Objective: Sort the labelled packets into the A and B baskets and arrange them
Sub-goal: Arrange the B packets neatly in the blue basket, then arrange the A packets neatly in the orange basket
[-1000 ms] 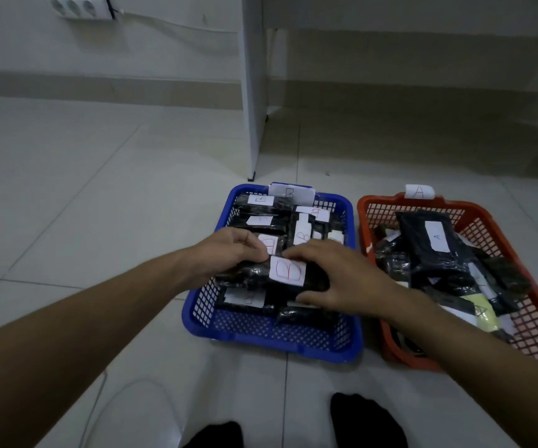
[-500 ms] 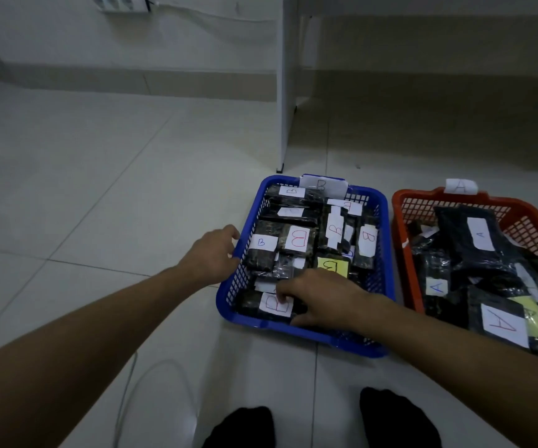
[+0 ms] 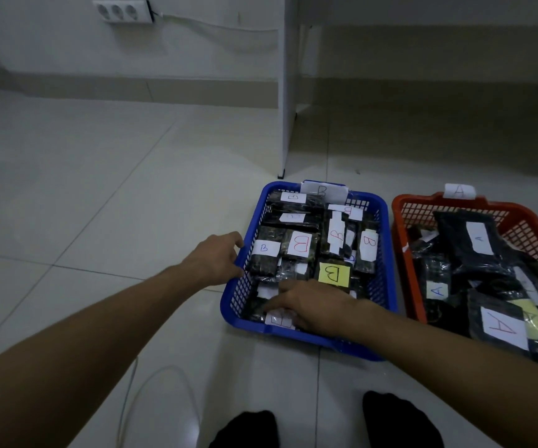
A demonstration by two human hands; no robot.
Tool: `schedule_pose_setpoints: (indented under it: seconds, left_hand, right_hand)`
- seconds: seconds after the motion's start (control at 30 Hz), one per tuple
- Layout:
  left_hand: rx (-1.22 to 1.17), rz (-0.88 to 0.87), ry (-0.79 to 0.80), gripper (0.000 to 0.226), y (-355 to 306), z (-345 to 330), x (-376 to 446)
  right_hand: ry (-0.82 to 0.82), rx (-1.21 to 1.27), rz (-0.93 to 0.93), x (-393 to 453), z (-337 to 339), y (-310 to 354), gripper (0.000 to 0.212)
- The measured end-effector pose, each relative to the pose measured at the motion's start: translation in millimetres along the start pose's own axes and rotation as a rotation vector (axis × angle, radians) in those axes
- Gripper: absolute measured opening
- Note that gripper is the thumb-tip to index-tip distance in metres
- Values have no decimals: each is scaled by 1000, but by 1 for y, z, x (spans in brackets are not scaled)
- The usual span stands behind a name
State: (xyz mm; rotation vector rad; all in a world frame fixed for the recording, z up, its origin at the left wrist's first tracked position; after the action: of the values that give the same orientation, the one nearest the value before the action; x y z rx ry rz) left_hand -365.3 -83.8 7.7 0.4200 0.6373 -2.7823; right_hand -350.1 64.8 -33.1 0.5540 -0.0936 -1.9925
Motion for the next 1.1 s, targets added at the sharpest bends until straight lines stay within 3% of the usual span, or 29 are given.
schedule_pose_setpoints:
  seconds: [0.23,0.4,0.53,0.83,0.97,1.1]
  left_hand:
    - [203,-83,-75,56,-14,0,0]
    - [319,-206,-154,58,-35,6,-3]
    - [337,-259,-118,53,-52,4,-2]
    - [381,-351,-75,53,-77,-10,-8]
    - [390,-405,-109,50,-95,9,-13]
    - [460,-452,-115,57,-131,29,-3]
  right_hand:
    - [57,-4,23,0,4,3,50]
    - [-381,30,-160,-38,65,-30,21]
    - [-430,83,-383,-65,67,-80,31]
    - [-481,173,-374,-73,56,-86,35]
    - [-587,102,-393,-104,87,-92,38]
    - [-571,51,-432,-154,126,-109,35]
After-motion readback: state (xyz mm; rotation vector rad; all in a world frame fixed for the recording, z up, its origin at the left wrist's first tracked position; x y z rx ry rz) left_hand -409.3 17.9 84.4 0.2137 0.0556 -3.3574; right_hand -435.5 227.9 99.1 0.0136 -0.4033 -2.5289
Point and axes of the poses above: each hand's wrist, its own x-axis towards the middle knuckle, its own z-axis out of the back of the hand, y = z × x, the point moved 9 cm from there along x, towards the middle knuckle, and after that the axes turned 2 degrees about x, right-handed, at the moved point
